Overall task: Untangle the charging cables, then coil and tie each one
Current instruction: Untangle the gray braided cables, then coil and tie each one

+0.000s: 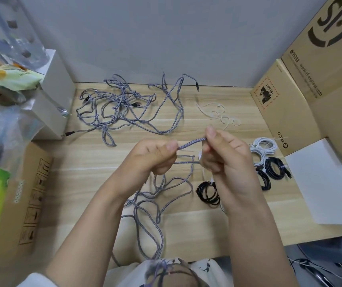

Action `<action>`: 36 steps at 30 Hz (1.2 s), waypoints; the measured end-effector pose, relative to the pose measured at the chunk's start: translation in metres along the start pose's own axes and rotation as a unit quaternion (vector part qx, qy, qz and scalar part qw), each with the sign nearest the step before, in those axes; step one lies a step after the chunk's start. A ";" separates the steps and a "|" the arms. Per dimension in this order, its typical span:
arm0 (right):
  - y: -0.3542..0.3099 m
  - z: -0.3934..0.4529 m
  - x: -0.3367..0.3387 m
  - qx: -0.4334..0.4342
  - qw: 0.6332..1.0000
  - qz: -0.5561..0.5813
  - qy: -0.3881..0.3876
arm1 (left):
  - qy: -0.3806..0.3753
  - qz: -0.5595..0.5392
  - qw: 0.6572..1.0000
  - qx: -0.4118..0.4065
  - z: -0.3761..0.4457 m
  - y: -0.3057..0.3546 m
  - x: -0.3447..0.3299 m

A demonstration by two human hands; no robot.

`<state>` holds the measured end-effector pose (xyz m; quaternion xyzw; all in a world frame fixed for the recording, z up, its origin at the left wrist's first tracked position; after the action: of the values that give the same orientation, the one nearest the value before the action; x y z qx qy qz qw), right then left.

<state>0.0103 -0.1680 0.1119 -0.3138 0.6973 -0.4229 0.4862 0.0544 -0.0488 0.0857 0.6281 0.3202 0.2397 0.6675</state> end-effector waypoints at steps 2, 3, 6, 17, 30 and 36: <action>0.001 0.003 -0.003 0.009 0.999 0.024 -0.020 | -0.032 -0.093 0.995 -0.001 -0.001 0.002 -0.005; 0.002 0.005 -0.004 0.015 0.999 0.036 -0.026 | -0.057 -0.148 0.987 -0.004 -0.001 0.005 -0.009; 0.015 0.012 -0.002 0.022 0.999 0.041 -0.023 | -0.164 -0.350 0.922 0.001 0.000 0.014 -0.026; 0.057 -0.005 -0.017 -0.144 0.930 -0.296 -0.161 | 0.055 -0.342 0.938 -0.005 0.011 0.017 -0.003; 0.029 -0.015 -0.028 -0.001 0.860 -0.472 -0.194 | 0.120 -0.134 0.981 0.077 0.012 0.005 0.017; 0.013 -0.008 -0.018 0.104 0.903 -0.407 -0.096 | 0.017 0.057 0.991 0.124 0.001 -0.007 0.007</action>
<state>0.0081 -0.1451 0.1094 -0.5571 0.4110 -0.6216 0.3665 0.0591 -0.0448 0.0783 0.7188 0.3230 0.2464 0.5642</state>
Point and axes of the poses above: each hand's wrist, its own z-axis towards the middle knuckle, its own x-axis out of the back of the hand, y = z × x, the point moved 6 cm from there along z, towards the middle knuckle, and after that the axes turned 8 degrees about z, right-handed, at the moved point
